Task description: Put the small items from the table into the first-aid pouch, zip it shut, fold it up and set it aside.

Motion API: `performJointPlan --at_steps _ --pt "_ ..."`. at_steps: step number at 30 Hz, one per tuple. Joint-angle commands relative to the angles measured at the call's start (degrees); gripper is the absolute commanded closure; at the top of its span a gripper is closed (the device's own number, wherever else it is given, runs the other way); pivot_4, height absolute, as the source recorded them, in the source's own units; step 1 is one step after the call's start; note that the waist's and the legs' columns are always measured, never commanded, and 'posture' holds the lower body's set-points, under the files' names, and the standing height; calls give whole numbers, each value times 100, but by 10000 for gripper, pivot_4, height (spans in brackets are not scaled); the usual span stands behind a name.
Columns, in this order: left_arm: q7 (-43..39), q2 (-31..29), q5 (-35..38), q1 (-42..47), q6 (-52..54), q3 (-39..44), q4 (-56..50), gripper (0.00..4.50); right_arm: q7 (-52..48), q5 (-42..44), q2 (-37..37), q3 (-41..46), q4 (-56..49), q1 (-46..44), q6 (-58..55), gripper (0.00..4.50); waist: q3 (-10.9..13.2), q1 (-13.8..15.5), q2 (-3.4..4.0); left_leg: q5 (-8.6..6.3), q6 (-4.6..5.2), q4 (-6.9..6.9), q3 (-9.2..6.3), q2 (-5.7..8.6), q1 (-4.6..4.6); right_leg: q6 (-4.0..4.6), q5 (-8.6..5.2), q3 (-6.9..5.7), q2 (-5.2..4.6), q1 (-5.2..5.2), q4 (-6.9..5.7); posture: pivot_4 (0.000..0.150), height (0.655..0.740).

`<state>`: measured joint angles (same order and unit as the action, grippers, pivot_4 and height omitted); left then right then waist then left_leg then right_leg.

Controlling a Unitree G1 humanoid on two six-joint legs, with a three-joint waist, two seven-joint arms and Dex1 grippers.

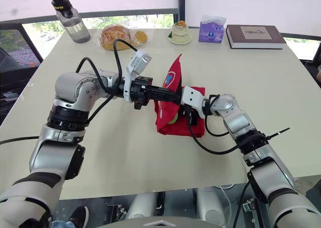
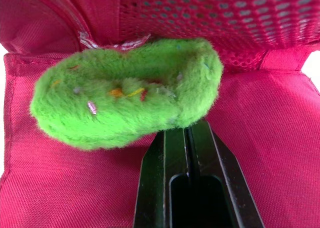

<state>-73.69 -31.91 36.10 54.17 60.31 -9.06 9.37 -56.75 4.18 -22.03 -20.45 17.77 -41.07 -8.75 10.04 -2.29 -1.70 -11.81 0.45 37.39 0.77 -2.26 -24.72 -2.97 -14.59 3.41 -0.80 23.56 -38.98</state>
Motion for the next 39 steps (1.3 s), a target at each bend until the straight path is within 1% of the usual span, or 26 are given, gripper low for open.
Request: performJointPlan --at_steps 1,6,10,12,13,15,17,20,21,22,23,24,25,26,27,29,32,34,35,37,38,39 --pt "-149 24 -2 124 -229 45 126 45000 186 367 -40 561 -429 221 -412 44802 0 26 0 0 0 1 -1 1 -1 0 0 -2 -1 0 0 1500 7387" --pt "-272 -34 28 84 -239 59 184 45000 314 1025 -98 1252 -1384 590 -838 44802 3 35 5 0 0 1 -2 6 -10 0 0 -3 -6 1 6 1500 7387" --pt "-296 -27 14 42 -263 71 234 45000 536 1723 -142 1960 -2224 900 -1295 44802 6 20 10 -1 0 -10 -4 4 -8 0 -1 -5 -4 4 4 1500 7387" --pt "-299 20 43 9 -215 59 245 45000 437 2104 -387 2414 -2693 1284 -1377 44802 8 12 12 -1 0 -10 -4 4 -8 0 -1 -5 -2 4 7 1500 7387" --pt "-273 55 49 -19 -185 51 257 45000 356 2251 -549 2636 -2851 1486 -1411 44802 8 60 12 -1 0 -12 -5 4 -8 0 -1 -6 -3 3 6 1500 7387" --pt "-209 129 104 -95 -38 45 260 45000 247 2251 -901 2848 -2992 1759 -1334 44802 8 70 13 -1 0 -13 -11 7 -13 0 -2 -15 -6 2 13 1500 7387" --pt "-38 241 102 -178 151 -6 272 45000 271 2493 -1119 3105 -3165 1935 -1480 44802 9 77 14 -2 1 -10 -4 13 -14 -1 -2 -8 -12 2 15 1500 7387" --pt "171 466 51 -374 212 -141 175 45000 311 3011 -1327 3579 -3549 2374 -1748 37042 9 67 14 -2 1 -8 0 11 -9 -2 -2 -2 -10 2 12 1500 7387" --pt "250 581 43 -406 211 -140 207 45000 318 3122 -1406 3721 -3676 2588 -1827 33705 9 65 14 -1 1 -9 -3 7 -9 -2 -2 -3 -5 2 11 1500 7387" --pt "353 710 44 -411 226 -106 300 45000 318 3181 -1494 3827 -3790 2814 -1885 26447 9 62 14 -1 1 -10 -8 5 -8 -1 -2 -6 -1 2 9 1500 7387" --pt "488 890 0 -396 188 -100 481 45000 240 3180 -1628 3965 -3923 3164 -1896 22871 7 72 17 -1 1 -10 -9 4 -8 -1 -2 -7 0 2 8 1500 7387" --pt "576 1027 -58 -387 127 -131 628 45000 169 3197 -1730 4100 -4037 3458 -1904 17951 7 76 17 -1 1 -8 -9 5 -8 -1 -2 -7 0 1 9 1500 7387" --pt "620 1132 -118 -384 59 -181 733 45000 145 3252 -1801 4236 -4135 3701 -1910 16195 7 82 21 -1 1 -5 -10 6 -7 -2 -3 -8 -1 -4 9 1500 7387" --pt "627 1208 -161 -380 5 -238 808 45000 141 3318 -1846 4370 -4202 3882 -1918 12915 5 117 25 -1 1 -6 -6 8 -10 -4 -3 -4 -3 0 12 1500 7387" --pt "628 1288 -218 -378 -60 -287 884 45000 153 3360 -1903 4502 -4250 4052 -1931 7871 6 121 23 -2 1 -5 -3 12 -6 -7 -5 -2 -6 -3 11 1500 7387" --pt "703 1501 -305 -317 -169 -309 1116 45000 109 3283 -2057 4705 -4304 4402 -1866 1059 5 127 25 -1 1 -3 4 11 -7 -8 -5 9 -6 0 13 1500 7387" --pt "711 1735 -432 -239 -328 -326 1399 45000 166 3279 -2119 4885 -4402 4698 -1796 1059 5 140 25 -1 2 0 6 12 -2 -21 -11 12 -4 -3 11 1500 7387" --pt "582 1776 -552 -243 -510 -428 1490 45000 255 3336 -2088 4954 -4494 4790 -1793 1059 4 138 25 -1 2 1 4 10 -1 -23 -13 12 0 -3 11 1500 7387" --pt "523 1777 -610 -254 -581 -479 1511 41749 291 3348 -2074 4969 -4544 4838 -1784 146 4 142 27 -1 2 0 4 10 0 -23 -13 13 1 -2 10 1500 7387" --pt "476 1788 -672 -248 -630 -505 1567 35779 369 3357 -2034 4988 -4622 4934 -1758 0 3 144 27 -1 1 0 3 9 -1 -23 -13 14 1 -2 10 1500 7387" --pt "464 1792 -681 -240 -634 -502 1587 31162 399 3350 -2007 5001 -4648 4996 -1730 0 3 144 26 -1 1 -1 3 10 -2 -22 -12 14 1 -2 11 1500 7387" --pt "448 1791 -686 -234 -635 -495 1601 27488 420 3341 -1986 5009 -4669 5056 -1700 0 4 145 26 -1 1 -1 3 10 -2 -22 -12 14 1 -3 11 1500 7387"
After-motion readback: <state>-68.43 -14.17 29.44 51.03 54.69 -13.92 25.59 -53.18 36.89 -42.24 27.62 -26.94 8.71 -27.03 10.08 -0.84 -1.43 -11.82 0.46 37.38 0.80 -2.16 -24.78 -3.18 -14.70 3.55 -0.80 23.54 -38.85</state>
